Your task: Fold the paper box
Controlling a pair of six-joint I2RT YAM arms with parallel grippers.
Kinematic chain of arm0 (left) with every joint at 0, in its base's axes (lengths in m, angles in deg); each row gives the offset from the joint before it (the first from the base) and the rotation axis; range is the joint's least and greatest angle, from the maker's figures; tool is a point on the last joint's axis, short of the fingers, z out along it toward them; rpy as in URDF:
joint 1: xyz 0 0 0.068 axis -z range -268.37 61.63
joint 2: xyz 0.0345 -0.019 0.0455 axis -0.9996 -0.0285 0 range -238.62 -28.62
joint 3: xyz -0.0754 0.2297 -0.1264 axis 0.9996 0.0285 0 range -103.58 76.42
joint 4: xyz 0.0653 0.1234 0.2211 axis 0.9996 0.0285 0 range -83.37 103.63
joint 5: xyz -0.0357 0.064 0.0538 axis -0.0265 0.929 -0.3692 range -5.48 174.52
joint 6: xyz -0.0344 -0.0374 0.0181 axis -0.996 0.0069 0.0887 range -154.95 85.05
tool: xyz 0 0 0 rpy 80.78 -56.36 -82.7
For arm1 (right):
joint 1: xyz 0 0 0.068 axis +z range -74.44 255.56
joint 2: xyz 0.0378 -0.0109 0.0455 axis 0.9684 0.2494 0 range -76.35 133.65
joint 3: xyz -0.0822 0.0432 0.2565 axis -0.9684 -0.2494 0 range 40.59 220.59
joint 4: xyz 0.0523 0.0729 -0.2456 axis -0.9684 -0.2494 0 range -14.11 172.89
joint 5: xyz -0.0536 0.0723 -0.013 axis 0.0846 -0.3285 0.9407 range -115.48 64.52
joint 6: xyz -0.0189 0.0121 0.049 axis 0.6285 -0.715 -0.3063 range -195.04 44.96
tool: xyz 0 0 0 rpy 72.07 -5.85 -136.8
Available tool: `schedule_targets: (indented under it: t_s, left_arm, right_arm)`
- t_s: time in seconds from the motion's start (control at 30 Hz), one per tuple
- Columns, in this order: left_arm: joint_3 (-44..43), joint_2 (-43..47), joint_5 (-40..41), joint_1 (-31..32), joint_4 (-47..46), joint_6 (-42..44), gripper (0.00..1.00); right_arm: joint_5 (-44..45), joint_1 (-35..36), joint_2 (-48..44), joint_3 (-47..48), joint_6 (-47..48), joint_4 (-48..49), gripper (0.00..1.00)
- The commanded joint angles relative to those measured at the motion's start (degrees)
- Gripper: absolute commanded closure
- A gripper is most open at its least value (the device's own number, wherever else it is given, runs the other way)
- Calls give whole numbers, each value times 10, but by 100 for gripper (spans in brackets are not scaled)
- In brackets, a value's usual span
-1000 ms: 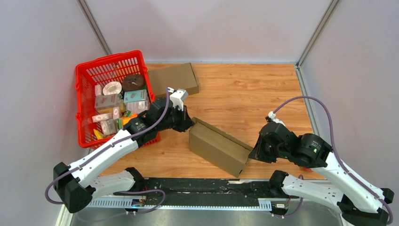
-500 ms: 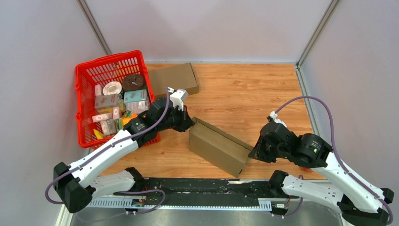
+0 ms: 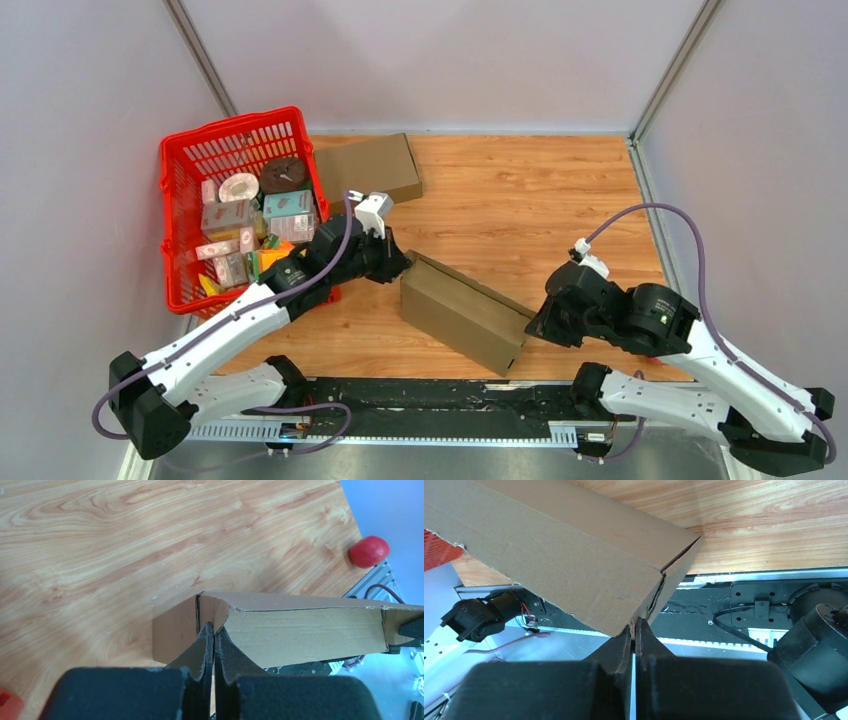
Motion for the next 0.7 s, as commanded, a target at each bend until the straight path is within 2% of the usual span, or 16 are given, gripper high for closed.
schedule_targets:
  t_s: [0.0,0.1,0.2,0.47,0.67]
  left_arm:
    - [26,6,2,14,48,-25,100]
    - [35,18,5,17,36,-30,100]
    - [42,23,8,18,35,-26,100]
    - [72,46,6,21,17,-30,100]
    - [70,51,9,21,24,-27,100]
  right_arm:
    - [61,46,15,-21,-89,-100,98]
    - [83,87,33,-39,-117,-101,98]
    - [103,123,40,-57,-108,-104,98]
    - [149,131,35,-31,6,-134,100]
    - [134,131,3,-30,12,-137,100]
